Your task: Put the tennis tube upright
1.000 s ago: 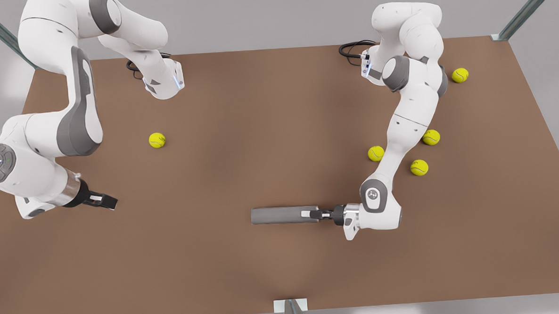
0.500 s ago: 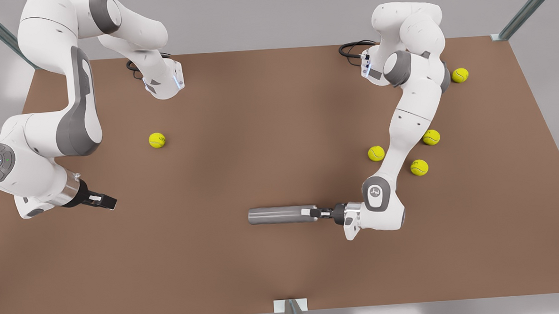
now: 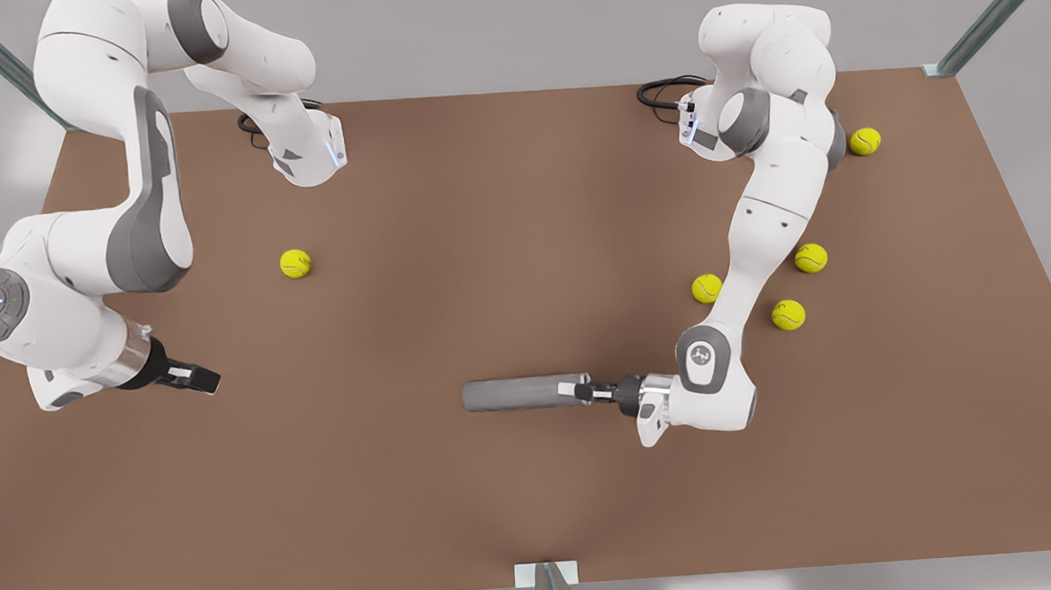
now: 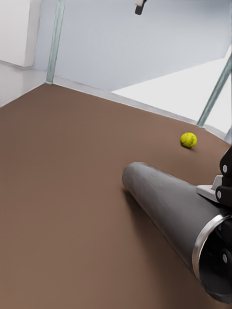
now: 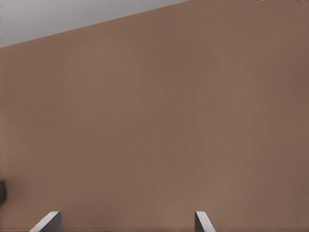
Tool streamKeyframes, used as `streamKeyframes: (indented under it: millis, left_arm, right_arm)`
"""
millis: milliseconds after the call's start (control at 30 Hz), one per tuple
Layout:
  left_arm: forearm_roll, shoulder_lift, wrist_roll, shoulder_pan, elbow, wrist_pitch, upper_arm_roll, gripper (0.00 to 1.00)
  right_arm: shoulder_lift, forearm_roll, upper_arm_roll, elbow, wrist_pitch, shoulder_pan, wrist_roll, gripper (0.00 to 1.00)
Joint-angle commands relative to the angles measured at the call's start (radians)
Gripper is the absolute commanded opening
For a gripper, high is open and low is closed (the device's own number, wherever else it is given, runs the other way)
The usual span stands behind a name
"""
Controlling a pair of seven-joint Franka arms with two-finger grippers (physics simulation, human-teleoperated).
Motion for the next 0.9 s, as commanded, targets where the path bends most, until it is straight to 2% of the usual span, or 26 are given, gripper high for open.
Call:
streamKeyframes:
  millis: [0, 867]
  left_arm:
    - [0.059, -0.005, -0.014, 0.0, 0.0, 0.001, 0.0, 0.21]
    - [0.148, -0.073, -0.127, 0.002, 0.002, -0.059, 0.001, 0.21]
  right_arm:
    - [0.0, 0.0, 0.0, 0.0, 0.001, 0.0, 0.0, 1.0]
    - [0.0, -0.003, 0.0, 0.0, 0.022, -0.009, -0.003, 1.0]
